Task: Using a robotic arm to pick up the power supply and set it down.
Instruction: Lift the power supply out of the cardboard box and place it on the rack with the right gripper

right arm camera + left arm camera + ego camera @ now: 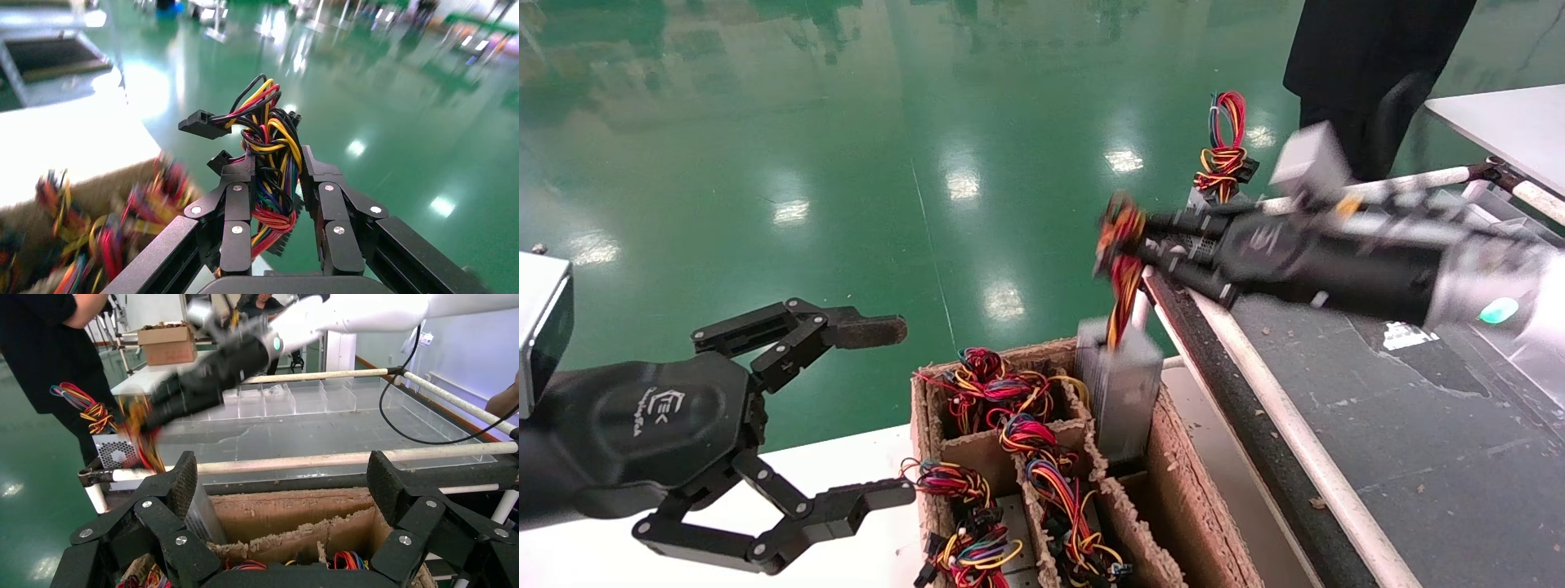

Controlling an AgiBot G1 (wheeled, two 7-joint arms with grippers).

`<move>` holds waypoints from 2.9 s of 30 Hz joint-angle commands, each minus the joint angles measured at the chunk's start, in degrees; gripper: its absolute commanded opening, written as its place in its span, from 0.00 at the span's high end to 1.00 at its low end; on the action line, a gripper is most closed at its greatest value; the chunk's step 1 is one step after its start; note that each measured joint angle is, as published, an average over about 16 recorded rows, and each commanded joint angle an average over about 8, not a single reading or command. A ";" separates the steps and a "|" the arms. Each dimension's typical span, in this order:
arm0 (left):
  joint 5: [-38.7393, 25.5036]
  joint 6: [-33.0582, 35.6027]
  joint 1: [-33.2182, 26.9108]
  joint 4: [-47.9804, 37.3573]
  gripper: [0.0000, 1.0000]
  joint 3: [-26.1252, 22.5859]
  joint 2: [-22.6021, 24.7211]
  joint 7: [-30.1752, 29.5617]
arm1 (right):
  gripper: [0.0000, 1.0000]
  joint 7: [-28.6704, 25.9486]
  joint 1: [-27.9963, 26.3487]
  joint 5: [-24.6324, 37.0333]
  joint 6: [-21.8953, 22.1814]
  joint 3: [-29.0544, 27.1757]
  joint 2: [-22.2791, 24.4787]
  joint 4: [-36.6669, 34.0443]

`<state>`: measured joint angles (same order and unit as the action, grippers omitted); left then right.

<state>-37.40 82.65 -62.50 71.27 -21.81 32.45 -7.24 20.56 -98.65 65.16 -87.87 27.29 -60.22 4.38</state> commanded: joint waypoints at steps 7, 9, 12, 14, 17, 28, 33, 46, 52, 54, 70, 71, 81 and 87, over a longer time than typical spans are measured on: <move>0.00 0.00 0.00 0.00 0.00 0.00 0.00 0.00 | 1.00 -2.11 -4.21 -3.25 -2.15 -2.14 3.64 1.88; 0.00 0.00 0.00 0.00 0.00 0.00 0.00 0.00 | 1.00 -2.66 -4.81 -3.78 -2.41 -2.40 4.69 2.51; 0.00 0.00 0.00 0.00 0.00 0.00 0.00 0.00 | 1.00 -3.23 -5.40 -4.24 -2.40 -2.55 6.36 3.49; 0.00 0.00 0.00 0.00 0.00 0.00 0.00 0.00 | 1.00 -3.33 -5.77 -4.20 -2.04 -2.45 7.42 3.97; 0.00 0.00 0.00 0.00 0.00 0.00 0.00 0.00 | 1.00 -2.95 -6.43 -3.45 -0.95 -1.95 8.80 4.27; 0.00 0.00 0.00 0.00 0.00 0.00 0.00 0.00 | 1.00 0.12 -9.16 0.96 5.28 0.50 12.22 1.37; 0.00 0.00 0.00 0.00 0.00 0.00 0.00 0.00 | 1.00 1.45 -9.68 1.71 9.75 0.83 12.70 -0.95; 0.00 0.00 0.00 0.00 0.00 -0.01 0.00 0.00 | 1.00 4.24 -8.89 2.50 29.16 1.27 7.74 -4.88; 0.00 0.00 0.00 0.00 0.00 -0.01 0.00 0.00 | 1.00 4.35 -8.72 3.11 36.84 1.71 4.55 -5.25; 0.00 0.00 0.00 0.00 0.00 -0.01 0.00 0.00 | 1.00 4.30 -8.62 3.30 38.01 1.85 3.85 -5.23; 0.01 0.00 0.00 0.00 0.00 -0.01 0.00 0.00 | 1.00 4.12 -8.60 4.67 40.19 2.81 0.82 -4.41; 0.01 0.00 0.00 0.00 0.00 -0.01 0.00 0.00 | 1.00 4.11 -8.62 4.76 40.12 2.88 0.66 -4.37; 0.01 0.00 0.00 0.00 0.00 -0.01 0.00 0.00 | 1.00 4.52 -8.93 5.73 38.99 3.56 -0.88 -3.89; 0.01 0.00 0.00 0.00 0.00 -0.01 0.00 0.01 | 1.00 4.78 -9.15 6.07 39.98 3.81 -2.21 -3.94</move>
<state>-37.39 82.65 -62.50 71.27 -21.82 32.44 -7.24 25.36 -107.72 71.21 -47.63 31.08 -62.60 0.44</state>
